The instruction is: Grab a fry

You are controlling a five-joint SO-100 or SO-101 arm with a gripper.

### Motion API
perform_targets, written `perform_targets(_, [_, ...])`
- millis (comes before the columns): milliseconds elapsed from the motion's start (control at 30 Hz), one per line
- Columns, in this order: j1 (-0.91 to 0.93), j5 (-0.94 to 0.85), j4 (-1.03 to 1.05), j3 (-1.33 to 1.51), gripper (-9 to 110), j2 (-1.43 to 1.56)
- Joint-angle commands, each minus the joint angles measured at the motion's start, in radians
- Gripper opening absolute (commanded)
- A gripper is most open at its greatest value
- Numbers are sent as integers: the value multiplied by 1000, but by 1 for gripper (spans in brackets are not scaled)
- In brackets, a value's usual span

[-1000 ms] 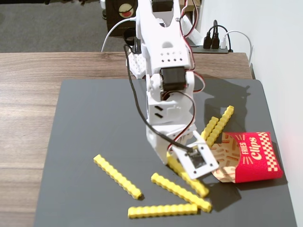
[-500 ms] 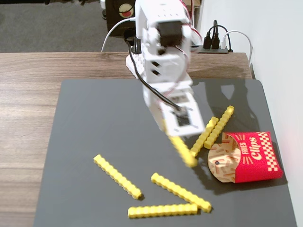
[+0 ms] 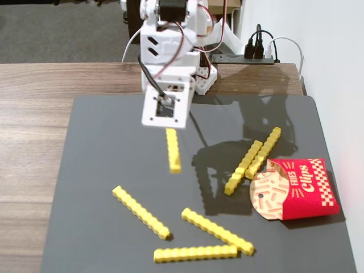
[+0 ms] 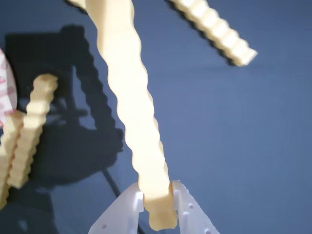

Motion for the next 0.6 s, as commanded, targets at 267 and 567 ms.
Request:
perform_targets(267, [-23,15,107,-28,1,123])
perform_targets(567, [-20,8,112,-41,1,98])
